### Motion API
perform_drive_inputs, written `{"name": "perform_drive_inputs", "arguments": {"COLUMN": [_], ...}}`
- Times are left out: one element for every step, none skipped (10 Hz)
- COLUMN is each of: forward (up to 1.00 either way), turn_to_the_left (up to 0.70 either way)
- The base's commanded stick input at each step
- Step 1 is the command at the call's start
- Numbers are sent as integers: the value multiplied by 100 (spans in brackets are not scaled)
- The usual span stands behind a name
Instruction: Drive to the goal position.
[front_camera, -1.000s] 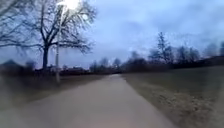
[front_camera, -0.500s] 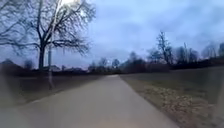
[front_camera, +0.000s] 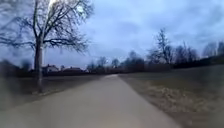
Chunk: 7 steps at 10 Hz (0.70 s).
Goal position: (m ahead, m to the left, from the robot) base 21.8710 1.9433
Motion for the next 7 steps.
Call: {"name": "perform_drive_inputs", "arguments": {"forward": [100, 100, 100, 100, 100, 100, 100], "turn_to_the_left": [4, 4, 4, 4, 4, 4, 4]}}
